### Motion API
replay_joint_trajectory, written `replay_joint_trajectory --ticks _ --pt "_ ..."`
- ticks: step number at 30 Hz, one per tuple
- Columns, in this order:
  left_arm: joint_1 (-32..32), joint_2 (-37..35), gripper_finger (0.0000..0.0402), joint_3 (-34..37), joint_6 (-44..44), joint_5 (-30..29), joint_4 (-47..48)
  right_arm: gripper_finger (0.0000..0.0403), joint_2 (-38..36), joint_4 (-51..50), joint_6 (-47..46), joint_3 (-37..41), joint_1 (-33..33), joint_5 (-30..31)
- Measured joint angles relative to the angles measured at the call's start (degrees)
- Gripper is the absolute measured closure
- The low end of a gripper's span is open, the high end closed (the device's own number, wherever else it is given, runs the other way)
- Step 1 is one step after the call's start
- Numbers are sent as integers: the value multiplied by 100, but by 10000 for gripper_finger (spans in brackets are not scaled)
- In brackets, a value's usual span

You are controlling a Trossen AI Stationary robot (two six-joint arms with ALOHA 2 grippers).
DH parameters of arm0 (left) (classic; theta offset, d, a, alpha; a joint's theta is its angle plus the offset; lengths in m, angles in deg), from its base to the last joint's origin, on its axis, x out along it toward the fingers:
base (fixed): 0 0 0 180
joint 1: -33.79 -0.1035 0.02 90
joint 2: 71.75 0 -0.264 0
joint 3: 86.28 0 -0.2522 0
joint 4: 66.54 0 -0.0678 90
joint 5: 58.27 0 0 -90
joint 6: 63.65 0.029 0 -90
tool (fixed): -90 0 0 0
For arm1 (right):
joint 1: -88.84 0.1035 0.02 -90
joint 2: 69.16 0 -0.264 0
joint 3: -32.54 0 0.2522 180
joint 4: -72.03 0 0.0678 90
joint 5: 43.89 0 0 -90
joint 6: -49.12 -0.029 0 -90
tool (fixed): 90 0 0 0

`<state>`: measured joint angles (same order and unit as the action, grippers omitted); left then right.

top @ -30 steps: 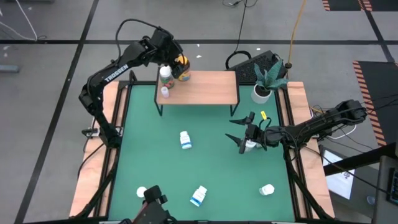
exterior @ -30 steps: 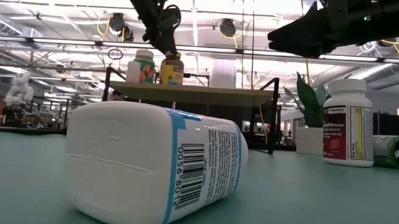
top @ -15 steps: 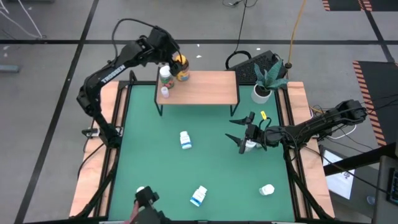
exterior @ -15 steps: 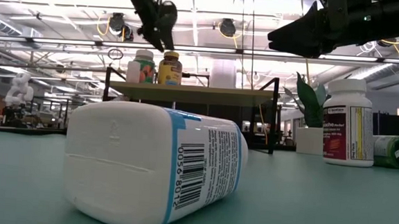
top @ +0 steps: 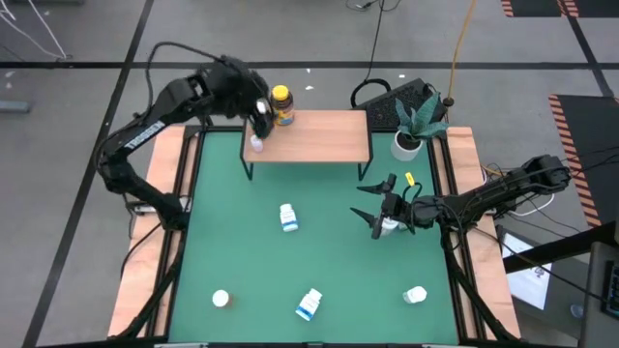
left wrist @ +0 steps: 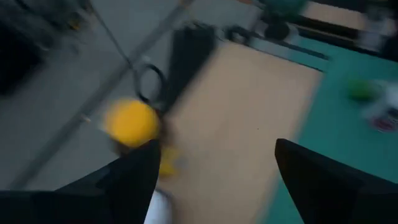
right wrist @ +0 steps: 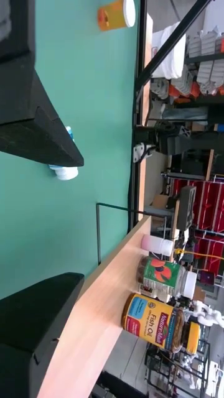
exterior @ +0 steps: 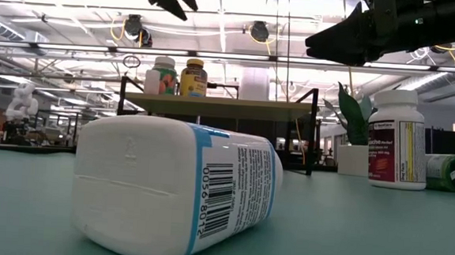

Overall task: Pick and place medicine bottles onto shelf by color
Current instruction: Put the white violet medicine bottle on the shelf

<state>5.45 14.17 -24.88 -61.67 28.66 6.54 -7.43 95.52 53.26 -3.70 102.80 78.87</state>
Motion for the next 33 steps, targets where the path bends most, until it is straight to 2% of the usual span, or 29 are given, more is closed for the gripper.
replay_joint_trajectory --ticks 5,9,11,14,19,22,25,27,33 --pt "1017 23 88 172 -1520 -95 1258 117 1 0 -51 0 0 0" --pt "2092 75 96 924 -2795 -610 1221 117 1 -52 -218 0 1 0" --pt "2555 65 100 1369 -3458 -819 960 117 0 -87 -282 0 0 0" --pt "3141 39 105 2131 -4162 -993 91 117 0 -71 -373 0 0 0" --pt "3608 47 106 3369 -4875 -991 -1656 117 1 -16 -543 0 1 0" --pt "3635 62 106 3951 -4967 -999 -2170 117 0 40 -632 0 1 -13" --pt "3563 57 105 4279 -4764 -998 -2308 117 16 38 -861 0 -25 -415" --pt "3481 56 106 4404 -4627 -1002 -2245 117 137 220 -1025 0 -92 -714" --pt "3525 53 105 4493 -3847 -1077 -2264 117 744 63 -1256 -207 -414 -1047"
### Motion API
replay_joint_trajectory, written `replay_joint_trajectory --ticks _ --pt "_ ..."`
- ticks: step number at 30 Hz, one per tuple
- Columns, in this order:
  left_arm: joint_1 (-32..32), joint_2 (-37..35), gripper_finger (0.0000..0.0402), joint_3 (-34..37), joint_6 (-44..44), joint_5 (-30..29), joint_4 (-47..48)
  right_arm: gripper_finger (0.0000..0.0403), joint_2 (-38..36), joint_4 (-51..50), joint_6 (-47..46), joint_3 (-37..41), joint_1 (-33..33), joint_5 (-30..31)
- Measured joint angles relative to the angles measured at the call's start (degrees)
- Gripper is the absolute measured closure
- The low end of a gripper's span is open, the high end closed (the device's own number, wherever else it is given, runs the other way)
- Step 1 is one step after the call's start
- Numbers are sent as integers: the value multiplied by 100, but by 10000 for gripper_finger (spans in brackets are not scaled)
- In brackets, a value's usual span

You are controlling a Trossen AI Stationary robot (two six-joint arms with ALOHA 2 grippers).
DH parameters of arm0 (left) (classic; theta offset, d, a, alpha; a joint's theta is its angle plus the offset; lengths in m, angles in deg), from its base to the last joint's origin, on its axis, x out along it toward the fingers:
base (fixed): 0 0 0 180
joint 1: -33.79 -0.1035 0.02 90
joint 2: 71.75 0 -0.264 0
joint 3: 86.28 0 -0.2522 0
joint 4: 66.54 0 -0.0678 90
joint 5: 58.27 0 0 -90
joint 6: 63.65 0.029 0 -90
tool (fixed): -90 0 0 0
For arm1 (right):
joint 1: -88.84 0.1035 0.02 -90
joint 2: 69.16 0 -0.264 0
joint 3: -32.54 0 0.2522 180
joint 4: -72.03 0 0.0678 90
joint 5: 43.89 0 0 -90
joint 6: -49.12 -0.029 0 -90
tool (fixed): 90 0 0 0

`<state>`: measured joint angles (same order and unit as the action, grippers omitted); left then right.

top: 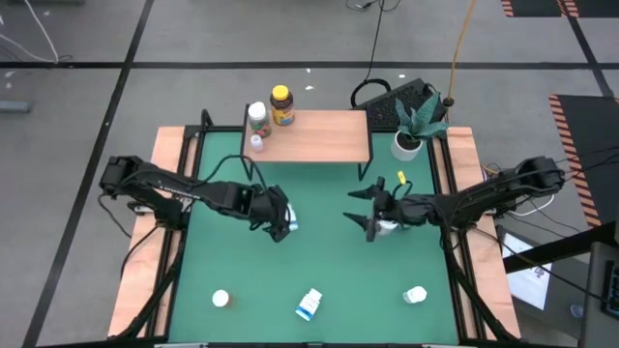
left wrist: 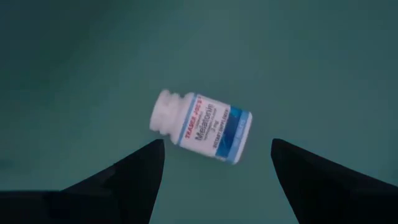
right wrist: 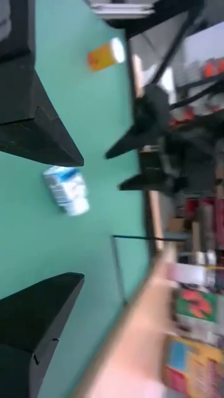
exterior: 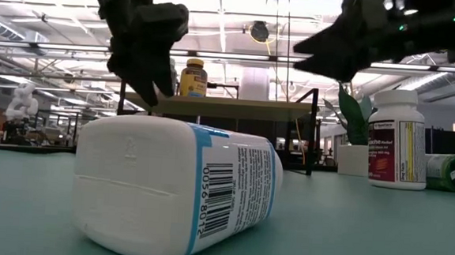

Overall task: Pick and place medicine bottles onto shelf by color
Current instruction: Put the white violet medicine bottle on the shelf

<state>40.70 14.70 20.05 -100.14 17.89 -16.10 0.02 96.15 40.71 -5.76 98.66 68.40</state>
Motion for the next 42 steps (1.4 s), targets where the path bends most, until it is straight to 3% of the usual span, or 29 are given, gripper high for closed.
replay_joint_trajectory --ticks 5,10,14,19,23,27,32,42 --pt "236 0 105 1 431 -701 -352 117 12 -1455 -204 -406 -243 -586" --pt "437 0 105 1 1435 -974 -1449 117 -607 -3247 -297 -1083 -157 -586" --pt "446 122 105 -18 2711 -816 -3050 117 -1241 -4191 -465 -1431 69 -504" --pt "415 495 105 -4 4100 -217 -4175 117 -2070 -6119 -943 -1544 470 -598" --pt "276 800 105 -10 4539 -199 -4848 117 -2618 -7811 -1693 -1535 862 -608" --pt "44 1078 105 -7 4758 -44 -5214 117 -3066 -8855 -2706 -1535 1134 -639" --pt "-263 1273 105 -5 4731 349 -5444 117 -3205 -8922 -2978 -1338 1285 -533" --pt "-406 1257 105 -6 4716 382 -5382 117 -2858 -8272 -2993 -610 1314 -421"
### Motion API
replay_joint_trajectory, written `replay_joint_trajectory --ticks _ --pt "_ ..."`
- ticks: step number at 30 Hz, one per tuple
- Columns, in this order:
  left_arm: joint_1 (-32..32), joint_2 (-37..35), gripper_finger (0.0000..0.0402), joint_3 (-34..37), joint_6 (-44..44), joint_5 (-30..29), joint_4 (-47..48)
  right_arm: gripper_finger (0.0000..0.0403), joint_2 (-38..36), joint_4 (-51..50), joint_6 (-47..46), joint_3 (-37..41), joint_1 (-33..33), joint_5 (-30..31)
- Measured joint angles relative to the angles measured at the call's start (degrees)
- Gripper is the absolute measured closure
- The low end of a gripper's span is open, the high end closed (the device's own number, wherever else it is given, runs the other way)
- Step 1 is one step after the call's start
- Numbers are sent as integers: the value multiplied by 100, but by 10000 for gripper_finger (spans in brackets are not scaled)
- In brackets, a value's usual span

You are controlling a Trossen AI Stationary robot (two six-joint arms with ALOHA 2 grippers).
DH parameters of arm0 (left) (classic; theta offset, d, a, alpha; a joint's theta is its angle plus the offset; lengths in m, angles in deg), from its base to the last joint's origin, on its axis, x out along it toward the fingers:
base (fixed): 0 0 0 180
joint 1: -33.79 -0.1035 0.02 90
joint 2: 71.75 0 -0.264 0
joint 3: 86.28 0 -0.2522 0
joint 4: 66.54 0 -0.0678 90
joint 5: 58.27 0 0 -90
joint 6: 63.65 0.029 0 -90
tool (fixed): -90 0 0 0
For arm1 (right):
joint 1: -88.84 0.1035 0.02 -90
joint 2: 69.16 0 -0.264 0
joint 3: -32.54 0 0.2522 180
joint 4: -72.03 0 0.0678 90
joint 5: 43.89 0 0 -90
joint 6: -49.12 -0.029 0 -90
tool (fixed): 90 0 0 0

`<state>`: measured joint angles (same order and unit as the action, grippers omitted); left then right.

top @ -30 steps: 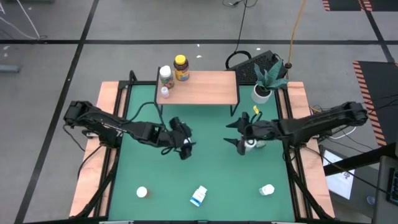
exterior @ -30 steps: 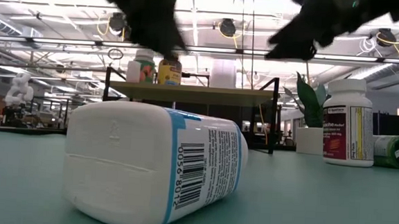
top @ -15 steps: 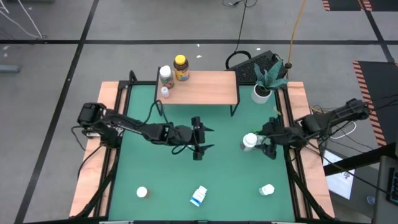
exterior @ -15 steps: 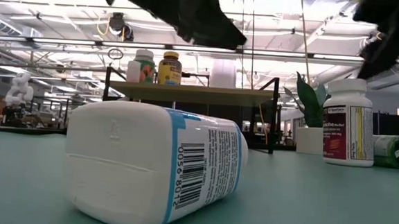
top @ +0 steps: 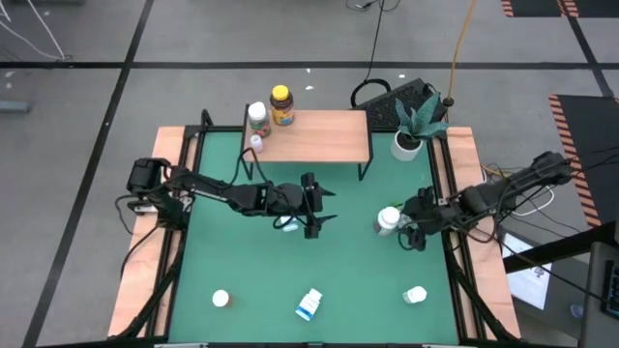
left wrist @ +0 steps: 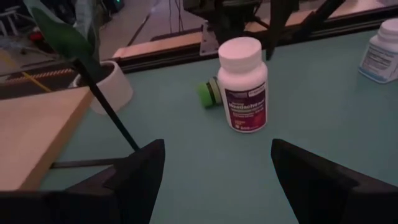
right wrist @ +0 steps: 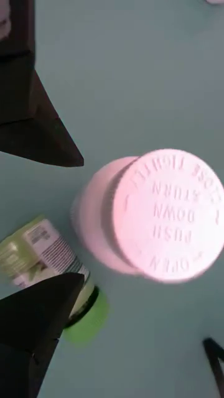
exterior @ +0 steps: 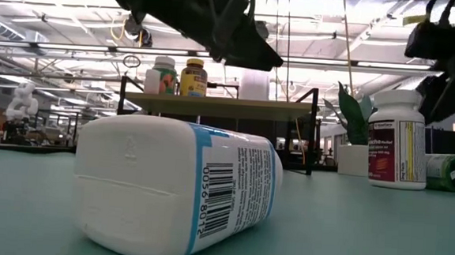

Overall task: Pick and place medicine bottles onto shelf by color
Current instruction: Put the white violet medicine bottle on the shelf

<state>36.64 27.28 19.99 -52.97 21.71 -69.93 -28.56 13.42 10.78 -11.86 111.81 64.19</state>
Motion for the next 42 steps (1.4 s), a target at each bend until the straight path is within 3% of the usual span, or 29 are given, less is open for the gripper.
replay_joint_trajectory --ticks 7,12,19,23,26,34,42 --pt "28 0 105 0 -65 3 75 117 113 1130 373 429 2 12" --pt "28 0 105 0 -65 4 79 117 111 1869 576 775 0 357" --pt "28 0 105 0 -65 4 76 107 121 4422 1411 1842 -4 331" --pt "28 0 105 0 -65 4 72 83 120 5437 1628 2340 -13 750" --pt "28 0 105 0 -65 6 70 67 122 5653 1735 2460 -13 1049" --pt "28 0 105 0 -74 4 97 55 171 5744 1850 2464 -13 1043" --pt "28 0 105 0 -179 5 92 55 791 6611 2283 2464 -59 1035"
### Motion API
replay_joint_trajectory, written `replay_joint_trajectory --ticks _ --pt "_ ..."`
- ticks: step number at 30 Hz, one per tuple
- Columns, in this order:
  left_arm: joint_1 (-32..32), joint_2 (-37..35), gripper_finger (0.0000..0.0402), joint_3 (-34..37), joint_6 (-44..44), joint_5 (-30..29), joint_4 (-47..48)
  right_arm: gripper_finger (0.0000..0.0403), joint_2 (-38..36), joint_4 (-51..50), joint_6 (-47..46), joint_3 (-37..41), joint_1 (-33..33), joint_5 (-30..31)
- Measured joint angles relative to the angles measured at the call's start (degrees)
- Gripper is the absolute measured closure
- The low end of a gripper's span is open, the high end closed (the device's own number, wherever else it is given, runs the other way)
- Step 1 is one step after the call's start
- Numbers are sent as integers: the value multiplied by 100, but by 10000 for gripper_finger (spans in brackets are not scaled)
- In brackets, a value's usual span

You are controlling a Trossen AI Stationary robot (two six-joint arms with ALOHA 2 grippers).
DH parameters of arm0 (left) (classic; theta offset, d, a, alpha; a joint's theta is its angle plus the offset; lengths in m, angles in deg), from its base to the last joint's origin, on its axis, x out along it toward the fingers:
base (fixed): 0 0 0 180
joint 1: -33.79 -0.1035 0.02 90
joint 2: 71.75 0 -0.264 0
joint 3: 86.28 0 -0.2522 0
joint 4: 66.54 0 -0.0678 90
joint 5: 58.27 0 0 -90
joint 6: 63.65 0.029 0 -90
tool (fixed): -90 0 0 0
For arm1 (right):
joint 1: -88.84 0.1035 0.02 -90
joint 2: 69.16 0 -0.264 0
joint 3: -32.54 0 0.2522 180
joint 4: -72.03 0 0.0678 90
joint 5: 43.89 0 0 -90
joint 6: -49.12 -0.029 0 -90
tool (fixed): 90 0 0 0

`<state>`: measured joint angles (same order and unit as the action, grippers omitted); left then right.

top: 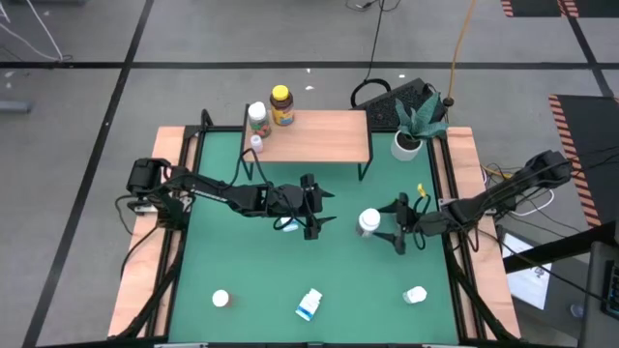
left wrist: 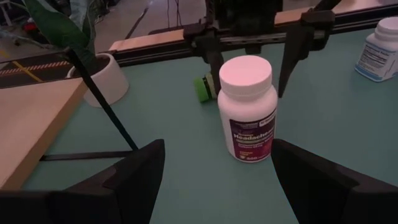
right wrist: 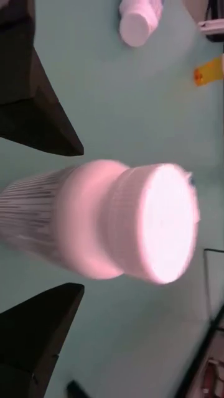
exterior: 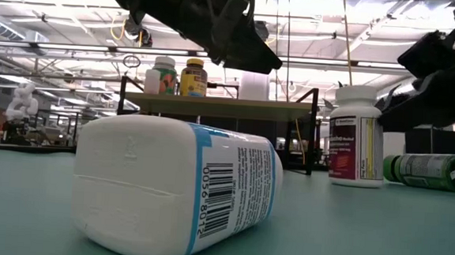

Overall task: Pick and place medicine bottles onto shelf by color
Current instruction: Put the white violet medicine bottle on the shelf

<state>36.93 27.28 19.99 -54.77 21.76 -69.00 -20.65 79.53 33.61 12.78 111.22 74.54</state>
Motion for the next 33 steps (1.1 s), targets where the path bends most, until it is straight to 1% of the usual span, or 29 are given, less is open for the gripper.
replay_joint_trajectory --ticks 4,7,12,16,22,26,27,31,33 --pt "0 0 105 0 -2 0 2 55 465 434 114 0 -86 -13" --pt "0 0 105 0 -4 1 12 55 849 633 -3 0 -140 -210" --pt "34 0 105 0 -15 0 13 56 1457 1341 66 0 -173 -291" --pt "77 0 105 0 -1 0 13 74 1784 1935 335 0 -198 -289" --pt "76 0 105 0 55 8 13 107 2137 2359 419 0 -427 -297" --pt "76 0 105 0 63 8 13 113 2300 2621 424 0 -521 -314" --pt "76 0 105 0 64 8 13 113 2321 2696 427 0 -536 -368" --pt "76 0 105 0 55 8 -20 113 2370 3060 445 0 -636 -1002" --pt "76 0 105 0 2 77 -17 114 2394 3034 580 -71 -711 -1261"
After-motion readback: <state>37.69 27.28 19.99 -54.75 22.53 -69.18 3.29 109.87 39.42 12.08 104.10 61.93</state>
